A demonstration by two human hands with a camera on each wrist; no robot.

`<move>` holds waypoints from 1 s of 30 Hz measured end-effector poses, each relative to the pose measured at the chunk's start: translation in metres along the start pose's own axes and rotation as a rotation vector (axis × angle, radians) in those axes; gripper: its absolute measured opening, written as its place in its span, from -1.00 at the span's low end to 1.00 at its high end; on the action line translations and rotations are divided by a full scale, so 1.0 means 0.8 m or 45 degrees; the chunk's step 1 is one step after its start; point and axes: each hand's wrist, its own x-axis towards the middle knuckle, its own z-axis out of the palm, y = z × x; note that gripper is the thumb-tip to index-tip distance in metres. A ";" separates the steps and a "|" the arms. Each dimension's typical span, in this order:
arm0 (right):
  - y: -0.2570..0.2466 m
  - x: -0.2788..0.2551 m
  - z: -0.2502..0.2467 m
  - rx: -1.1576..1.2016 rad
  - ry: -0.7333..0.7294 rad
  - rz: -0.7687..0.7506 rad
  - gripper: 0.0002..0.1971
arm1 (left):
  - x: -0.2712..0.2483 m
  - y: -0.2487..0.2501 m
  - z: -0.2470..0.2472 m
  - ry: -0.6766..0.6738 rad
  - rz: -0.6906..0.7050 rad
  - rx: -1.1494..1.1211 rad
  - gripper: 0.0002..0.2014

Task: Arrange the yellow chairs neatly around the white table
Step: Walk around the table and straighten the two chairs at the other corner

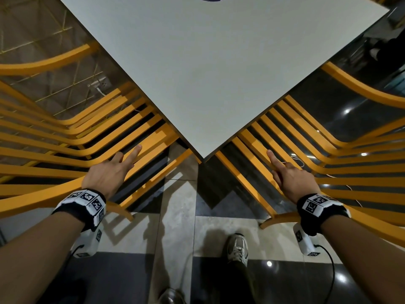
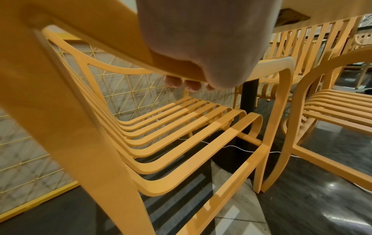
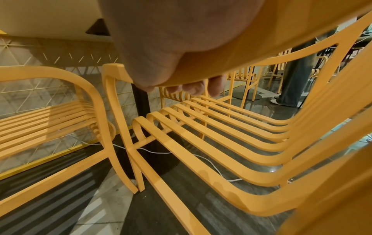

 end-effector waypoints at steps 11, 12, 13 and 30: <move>0.004 -0.001 0.005 0.026 -0.002 -0.005 -0.38 | -0.002 -0.001 0.005 0.019 -0.009 -0.017 -0.18; 0.005 -0.001 0.005 0.026 0.001 -0.008 -0.38 | -0.003 -0.002 0.007 0.023 -0.009 -0.023 -0.18; 0.005 -0.003 0.005 0.022 0.004 -0.010 -0.38 | -0.003 -0.004 0.007 0.026 -0.008 -0.033 -0.18; 0.011 -0.009 0.011 0.013 0.000 -0.022 -0.37 | -0.008 -0.008 0.010 0.035 -0.028 -0.116 -0.26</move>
